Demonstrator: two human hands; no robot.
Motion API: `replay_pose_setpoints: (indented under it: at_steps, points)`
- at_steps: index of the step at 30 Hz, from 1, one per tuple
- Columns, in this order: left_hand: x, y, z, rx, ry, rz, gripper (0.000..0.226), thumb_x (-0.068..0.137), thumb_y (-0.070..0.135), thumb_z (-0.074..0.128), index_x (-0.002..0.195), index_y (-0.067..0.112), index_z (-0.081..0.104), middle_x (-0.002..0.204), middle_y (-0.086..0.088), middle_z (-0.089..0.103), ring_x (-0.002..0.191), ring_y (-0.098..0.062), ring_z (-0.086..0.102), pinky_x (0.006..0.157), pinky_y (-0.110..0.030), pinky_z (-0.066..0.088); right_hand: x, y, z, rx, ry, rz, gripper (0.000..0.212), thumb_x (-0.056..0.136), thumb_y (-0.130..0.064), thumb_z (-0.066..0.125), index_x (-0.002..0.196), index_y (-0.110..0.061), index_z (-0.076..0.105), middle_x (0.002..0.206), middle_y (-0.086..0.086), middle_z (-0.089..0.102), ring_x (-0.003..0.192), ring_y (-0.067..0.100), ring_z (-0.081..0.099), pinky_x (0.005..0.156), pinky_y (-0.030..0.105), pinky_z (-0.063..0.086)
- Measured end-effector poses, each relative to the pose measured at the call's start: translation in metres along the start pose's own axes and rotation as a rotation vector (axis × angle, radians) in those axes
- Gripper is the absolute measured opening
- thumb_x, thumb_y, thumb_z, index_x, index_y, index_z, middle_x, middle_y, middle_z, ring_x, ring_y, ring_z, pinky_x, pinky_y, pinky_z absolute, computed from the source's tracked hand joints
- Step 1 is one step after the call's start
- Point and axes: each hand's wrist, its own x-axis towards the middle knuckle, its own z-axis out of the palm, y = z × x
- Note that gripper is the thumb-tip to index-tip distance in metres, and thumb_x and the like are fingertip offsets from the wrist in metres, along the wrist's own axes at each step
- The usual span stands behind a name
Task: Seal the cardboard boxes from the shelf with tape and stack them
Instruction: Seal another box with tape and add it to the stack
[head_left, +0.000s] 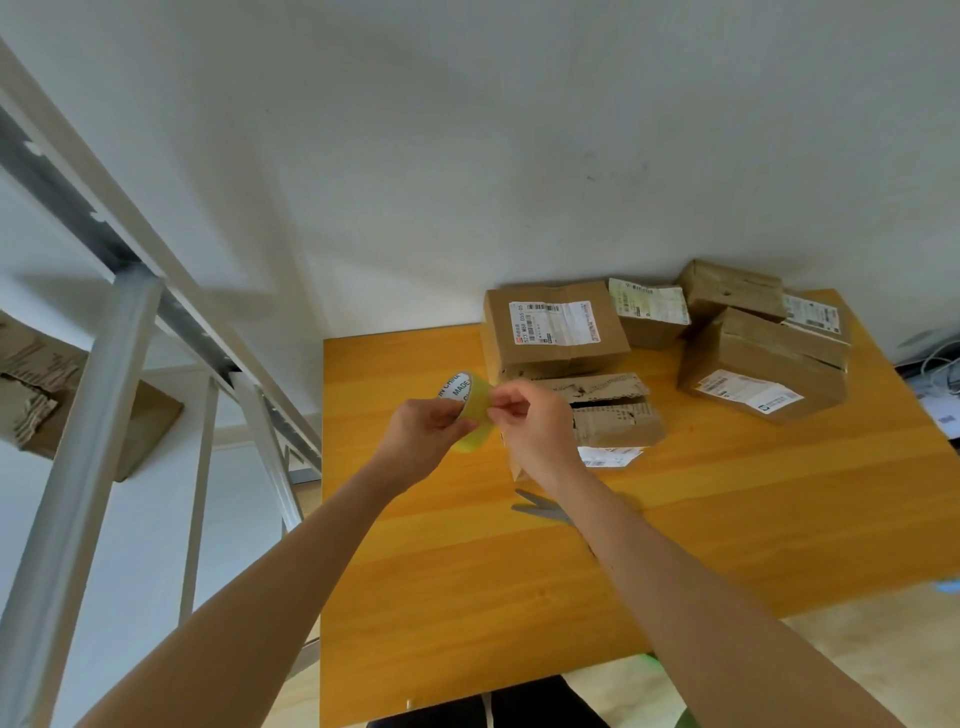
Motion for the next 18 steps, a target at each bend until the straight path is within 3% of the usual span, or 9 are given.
replay_pose_setpoints:
  at_steps: [4, 6, 9, 11, 14, 16, 18]
  points:
    - [0.0, 0.004, 0.001, 0.025, 0.052, 0.004, 0.009, 0.086, 0.013, 0.069, 0.094, 0.015, 0.074, 0.083, -0.004, 0.072, 0.074, -0.015, 0.061, 0.065, -0.029, 0.047, 0.005, -0.007, -0.013, 0.005, -0.118, 0.072, 0.017, 0.091, -0.003, 0.063, 0.107, -0.007, 0.062, 0.098, 0.006, 0.066, 0.091, 0.016, 0.061, 0.084, 0.028, 0.05]
    - [0.003, 0.007, 0.001, 0.055, 0.072, 0.005, 0.006, 0.086, 0.014, 0.07, 0.09, 0.016, 0.074, 0.08, -0.001, 0.072, 0.072, -0.014, 0.06, 0.064, -0.027, 0.047, 0.008, -0.01, -0.019, 0.033, -0.174, 0.068, 0.013, 0.091, -0.002, 0.063, 0.104, -0.003, 0.061, 0.098, 0.011, 0.065, 0.088, 0.019, 0.061, 0.084, 0.032, 0.051]
    - [0.009, 0.012, 0.0, 0.057, 0.069, 0.009, 0.007, 0.085, 0.015, 0.071, 0.09, 0.011, 0.074, 0.073, 0.006, 0.069, 0.06, 0.001, 0.058, 0.055, -0.01, 0.041, 0.011, -0.012, -0.027, 0.04, -0.212, 0.049, 0.015, 0.092, -0.001, 0.061, 0.106, -0.002, 0.063, 0.093, 0.005, 0.063, 0.085, 0.015, 0.059, 0.084, 0.031, 0.051]
    - [0.011, 0.017, 0.002, 0.085, 0.038, 0.014, 0.008, 0.085, 0.017, 0.071, 0.09, 0.012, 0.074, 0.074, 0.008, 0.068, 0.057, 0.008, 0.057, 0.053, -0.007, 0.04, 0.012, -0.01, -0.03, 0.041, -0.235, 0.07, 0.018, 0.093, 0.0, 0.058, 0.109, -0.004, 0.064, 0.091, 0.002, 0.061, 0.085, 0.013, 0.058, 0.085, 0.03, 0.051]
    - [0.012, 0.023, 0.004, 0.09, -0.014, 0.017, 0.004, 0.086, 0.019, 0.07, 0.085, 0.017, 0.072, 0.074, 0.006, 0.069, 0.057, 0.004, 0.056, 0.054, -0.012, 0.039, 0.016, -0.006, -0.036, 0.101, -0.263, 0.196, 0.016, 0.09, -0.001, 0.054, 0.1, -0.005, 0.067, 0.087, 0.013, 0.06, 0.08, 0.019, 0.056, 0.078, 0.035, 0.05]
    - [0.013, 0.025, 0.004, 0.112, -0.039, 0.022, 0.006, 0.087, 0.019, 0.069, 0.085, 0.015, 0.073, 0.078, -0.001, 0.07, 0.065, -0.008, 0.058, 0.058, -0.022, 0.042, 0.019, -0.005, -0.039, 0.134, -0.277, 0.241, 0.015, 0.087, -0.004, 0.055, 0.093, 0.003, 0.067, 0.078, 0.02, 0.057, 0.075, 0.021, 0.054, 0.072, 0.032, 0.046]
    - [0.015, 0.027, 0.004, 0.147, -0.056, 0.025, 0.008, 0.087, 0.019, 0.068, 0.089, 0.013, 0.073, 0.083, -0.003, 0.071, 0.075, -0.019, 0.063, 0.066, -0.034, 0.048, 0.021, -0.003, -0.04, 0.133, -0.288, 0.231, 0.007, 0.086, -0.01, 0.064, 0.086, -0.006, 0.071, 0.071, 0.009, 0.063, 0.07, 0.012, 0.058, 0.067, 0.022, 0.046]
